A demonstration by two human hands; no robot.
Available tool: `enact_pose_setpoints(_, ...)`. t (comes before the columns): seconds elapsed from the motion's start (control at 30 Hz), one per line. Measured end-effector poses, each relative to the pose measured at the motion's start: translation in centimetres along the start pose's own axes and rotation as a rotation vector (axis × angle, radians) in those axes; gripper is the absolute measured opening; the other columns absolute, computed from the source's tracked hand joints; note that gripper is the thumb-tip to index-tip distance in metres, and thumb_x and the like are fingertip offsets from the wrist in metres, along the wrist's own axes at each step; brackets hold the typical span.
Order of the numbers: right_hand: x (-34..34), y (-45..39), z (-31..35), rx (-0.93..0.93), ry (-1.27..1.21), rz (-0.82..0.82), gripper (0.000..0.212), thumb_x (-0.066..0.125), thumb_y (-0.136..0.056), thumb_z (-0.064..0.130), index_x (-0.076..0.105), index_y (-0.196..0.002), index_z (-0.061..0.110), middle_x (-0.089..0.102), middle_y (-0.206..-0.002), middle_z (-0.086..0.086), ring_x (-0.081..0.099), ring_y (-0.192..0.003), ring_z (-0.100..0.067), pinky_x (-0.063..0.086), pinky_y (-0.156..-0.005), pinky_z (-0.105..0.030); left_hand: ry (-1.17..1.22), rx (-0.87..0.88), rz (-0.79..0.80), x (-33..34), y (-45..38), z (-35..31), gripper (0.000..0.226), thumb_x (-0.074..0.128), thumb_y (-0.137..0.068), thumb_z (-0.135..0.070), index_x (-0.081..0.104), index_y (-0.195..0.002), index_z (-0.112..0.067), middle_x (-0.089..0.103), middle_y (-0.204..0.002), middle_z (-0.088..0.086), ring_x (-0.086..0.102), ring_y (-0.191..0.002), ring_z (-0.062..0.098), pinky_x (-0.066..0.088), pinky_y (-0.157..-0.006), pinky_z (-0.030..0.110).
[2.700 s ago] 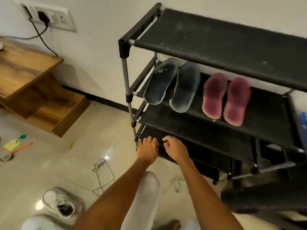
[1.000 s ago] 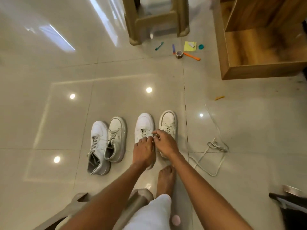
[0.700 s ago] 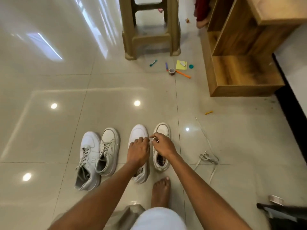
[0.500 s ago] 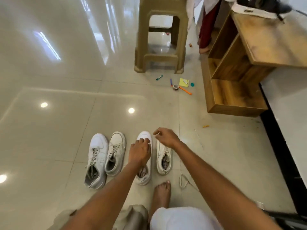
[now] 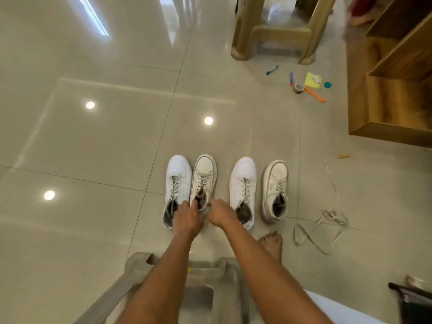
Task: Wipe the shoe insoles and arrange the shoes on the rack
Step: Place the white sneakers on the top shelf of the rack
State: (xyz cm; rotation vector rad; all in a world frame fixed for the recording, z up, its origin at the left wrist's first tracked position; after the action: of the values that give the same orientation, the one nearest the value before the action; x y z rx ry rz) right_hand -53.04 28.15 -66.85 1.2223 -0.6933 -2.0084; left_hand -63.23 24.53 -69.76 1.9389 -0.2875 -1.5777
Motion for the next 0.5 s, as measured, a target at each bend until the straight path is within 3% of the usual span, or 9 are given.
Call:
enact_pose_setpoints(0.1, 2.6, -2.3, -1.3, 0.032, -0.127, 0.024, 0.042, 0.045, -0.09, 0.011, 0.045, -0.132, 0.016, 0.043, -0.134, -0.015, 0.044, -0.123, -0.034, 0.04, -0.1, -0.039, -0.023, -0.034, 0.077, 3.2, -0.8, 1.1, 0.045, 0.047, -0.091, -0.018, 0.037, -0.134, -0.019, 0.047, -0.121, 0.012, 0.05, -0.111, 0.03, 0.042, -0.09, 0.036)
enact_pose_setpoints(0.2, 3.5, -3.2, -2.7, 0.027, -0.23, 0.005, 0.048, 0.046, -0.087, 0.007, 0.045, -0.133, 0.022, 0.04, -0.138, -0.013, 0.046, -0.122, -0.032, 0.042, -0.098, -0.038, 0.11, -0.114, 0.022, 3.4, -1.6, 0.8, 0.025, 0.041, -0.094, -0.016, 0.051, -0.117, -0.013, 0.051, -0.111, 0.015, 0.053, -0.101, 0.033, 0.043, -0.084, 0.037)
enact_pose_setpoints(0.3, 3.5, -3.6, -4.1, -0.026, -0.207, -0.021, 0.051, 0.046, -0.089, 0.004, 0.042, -0.134, 0.027, 0.038, -0.138, -0.01, 0.048, -0.12, -0.031, 0.044, -0.095, -0.04, 0.273, -0.174, -0.074, 3.0, -2.2, 0.5, 0.019, 0.043, -0.095, -0.019, 0.055, -0.102, -0.006, 0.055, -0.103, 0.017, 0.054, -0.093, 0.032, 0.046, -0.079, 0.039)
enact_pose_setpoints(0.4, 3.2, -4.1, -4.3, -0.123, -0.101, -0.053, 0.066, 0.049, -0.088, 0.0, 0.029, -0.142, 0.031, 0.029, -0.144, -0.011, 0.047, -0.121, -0.031, 0.046, -0.094, -0.042, 0.284, -0.104, -0.193, 2.6, -1.9, 0.2, 0.013, 0.046, -0.094, -0.017, 0.054, -0.102, -0.01, 0.056, -0.097, 0.014, 0.054, -0.082, 0.027, 0.043, -0.065, 0.034)
enact_pose_setpoints(0.5, 3.3, -4.3, -3.7, -0.205, 0.025, -0.098, 0.081, 0.057, -0.086, 0.004, 0.012, -0.146, 0.035, 0.015, -0.151, -0.016, 0.048, -0.121, -0.033, 0.049, -0.091, -0.043, 0.421, -0.136, -0.313, 0.9, -1.2, -0.2, 0.019, 0.044, -0.097, -0.016, 0.054, -0.112, -0.011, 0.053, -0.102, 0.011, 0.049, -0.079, 0.021, 0.041, -0.063, 0.033)
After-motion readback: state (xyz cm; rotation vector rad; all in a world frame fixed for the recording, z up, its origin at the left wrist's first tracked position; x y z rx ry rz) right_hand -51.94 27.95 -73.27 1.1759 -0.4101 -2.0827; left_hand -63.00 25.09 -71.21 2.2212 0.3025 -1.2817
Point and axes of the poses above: each hand's wrist, its own y-axis away from the middle knuckle, its own x-axis out of the palm, z = x × y, the point moved 6 cm from there along -y, towards the middle knuckle
